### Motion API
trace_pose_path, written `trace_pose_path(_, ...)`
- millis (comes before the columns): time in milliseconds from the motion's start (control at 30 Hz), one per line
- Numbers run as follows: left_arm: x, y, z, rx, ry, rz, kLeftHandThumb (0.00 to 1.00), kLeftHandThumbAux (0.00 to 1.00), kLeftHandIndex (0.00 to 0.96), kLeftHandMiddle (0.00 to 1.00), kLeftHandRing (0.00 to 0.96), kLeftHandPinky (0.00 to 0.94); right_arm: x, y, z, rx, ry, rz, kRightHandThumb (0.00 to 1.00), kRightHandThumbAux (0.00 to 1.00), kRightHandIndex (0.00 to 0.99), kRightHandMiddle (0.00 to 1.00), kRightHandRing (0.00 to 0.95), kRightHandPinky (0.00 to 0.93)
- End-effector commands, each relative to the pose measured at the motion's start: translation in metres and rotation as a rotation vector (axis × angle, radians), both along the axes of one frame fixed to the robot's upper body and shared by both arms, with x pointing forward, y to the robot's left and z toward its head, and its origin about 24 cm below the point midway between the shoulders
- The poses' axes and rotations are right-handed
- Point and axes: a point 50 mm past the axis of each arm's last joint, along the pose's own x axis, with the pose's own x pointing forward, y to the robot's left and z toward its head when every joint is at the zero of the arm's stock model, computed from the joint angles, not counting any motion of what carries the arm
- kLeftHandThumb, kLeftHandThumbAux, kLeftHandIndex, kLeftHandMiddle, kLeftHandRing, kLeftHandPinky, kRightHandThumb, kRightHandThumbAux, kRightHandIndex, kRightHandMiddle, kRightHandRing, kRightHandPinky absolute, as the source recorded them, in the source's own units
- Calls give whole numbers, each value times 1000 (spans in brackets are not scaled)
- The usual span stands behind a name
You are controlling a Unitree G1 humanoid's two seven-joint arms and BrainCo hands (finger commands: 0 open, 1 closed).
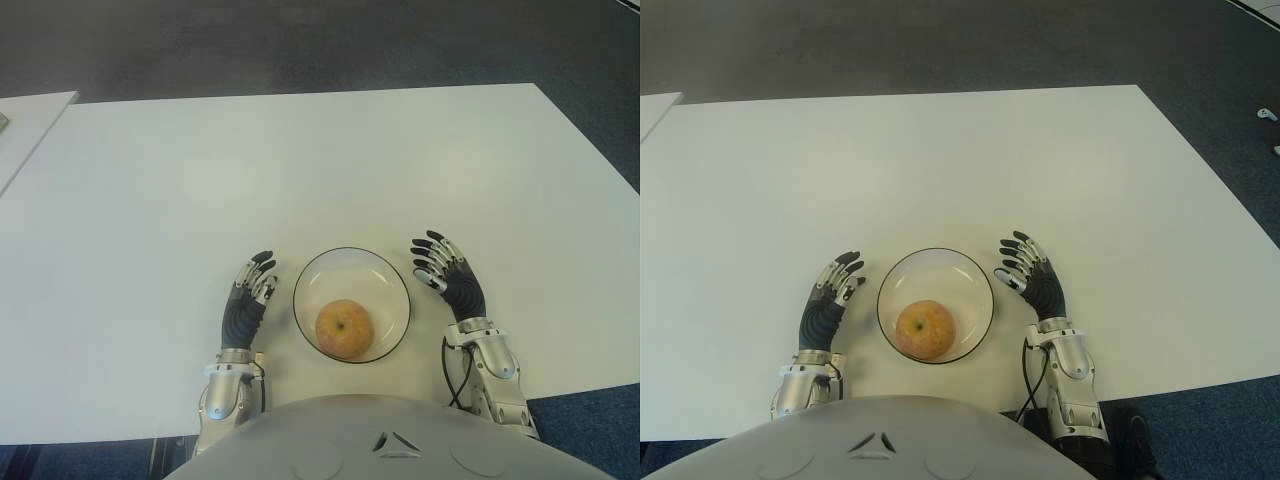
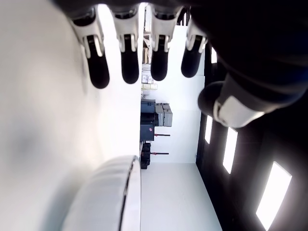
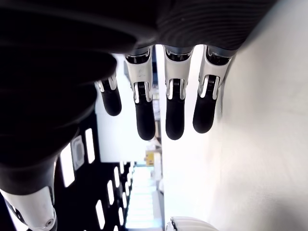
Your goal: Put the apples into the plate.
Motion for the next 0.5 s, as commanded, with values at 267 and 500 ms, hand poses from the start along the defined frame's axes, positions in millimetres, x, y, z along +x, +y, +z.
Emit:
trace_pose_path(267, -14, 3, -17, 4, 128, -7, 137, 551, 176, 175, 193, 264, -12, 3, -21, 32, 70, 13, 293, 683, 143, 283, 299, 331)
trace_pose_path(500, -13, 4, -17, -3, 123, -3, 135, 539, 167, 188, 212, 277, -11, 2, -23, 40, 61, 10, 292, 669, 145, 276, 295, 327)
